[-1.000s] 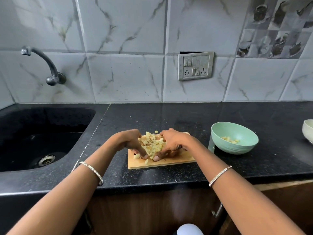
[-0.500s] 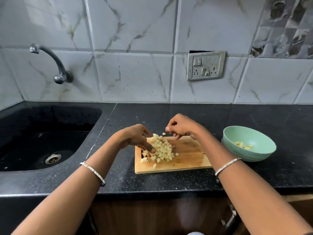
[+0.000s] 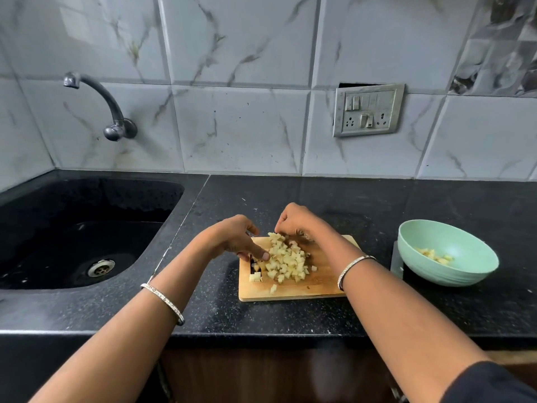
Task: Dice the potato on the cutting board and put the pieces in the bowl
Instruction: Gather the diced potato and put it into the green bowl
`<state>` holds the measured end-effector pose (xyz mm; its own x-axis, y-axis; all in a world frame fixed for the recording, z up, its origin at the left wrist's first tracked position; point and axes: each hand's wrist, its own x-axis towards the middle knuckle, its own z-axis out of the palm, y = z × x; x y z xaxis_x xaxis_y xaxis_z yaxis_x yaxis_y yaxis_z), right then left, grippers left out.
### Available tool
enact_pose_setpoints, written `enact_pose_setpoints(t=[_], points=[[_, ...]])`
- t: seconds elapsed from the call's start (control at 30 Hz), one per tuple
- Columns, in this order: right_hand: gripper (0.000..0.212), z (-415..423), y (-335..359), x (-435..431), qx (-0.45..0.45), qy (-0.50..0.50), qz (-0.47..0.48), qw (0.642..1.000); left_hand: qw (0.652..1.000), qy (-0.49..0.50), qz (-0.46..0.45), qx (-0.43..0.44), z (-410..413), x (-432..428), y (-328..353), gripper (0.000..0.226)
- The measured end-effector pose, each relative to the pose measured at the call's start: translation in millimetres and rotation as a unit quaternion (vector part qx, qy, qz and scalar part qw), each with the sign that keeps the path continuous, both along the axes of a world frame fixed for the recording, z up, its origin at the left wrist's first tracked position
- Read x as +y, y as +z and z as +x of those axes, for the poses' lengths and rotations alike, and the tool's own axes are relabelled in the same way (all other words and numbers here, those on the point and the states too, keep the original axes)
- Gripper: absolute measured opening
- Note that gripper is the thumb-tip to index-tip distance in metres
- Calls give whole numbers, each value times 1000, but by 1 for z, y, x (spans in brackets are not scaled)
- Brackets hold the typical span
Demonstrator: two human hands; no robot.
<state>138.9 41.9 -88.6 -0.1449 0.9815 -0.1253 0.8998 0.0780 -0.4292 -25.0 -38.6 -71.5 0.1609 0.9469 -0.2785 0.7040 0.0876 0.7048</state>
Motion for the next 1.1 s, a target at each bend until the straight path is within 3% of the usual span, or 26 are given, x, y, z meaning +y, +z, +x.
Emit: enact_pose_setpoints(t=[0.13,0.27,0.43,0.7,1.1], points=[[12,5,9,-4,50,20,-19,998,1000,5,-5,-28,-2,3,-2,82],[12,6,24,-9,111,33,-66,991,997,41,57,-21,2,14,-6,39],[16,10,17,-2,71,-4,-8,997,991,64,108,37,15,27,-13,24],[29,-5,8,-9,6,114,-47,992,988,109,94,54,22,34,-15,14],[23,3,7,-31,-26,140,25,990,993,87,77,4,15,19,-14,36]])
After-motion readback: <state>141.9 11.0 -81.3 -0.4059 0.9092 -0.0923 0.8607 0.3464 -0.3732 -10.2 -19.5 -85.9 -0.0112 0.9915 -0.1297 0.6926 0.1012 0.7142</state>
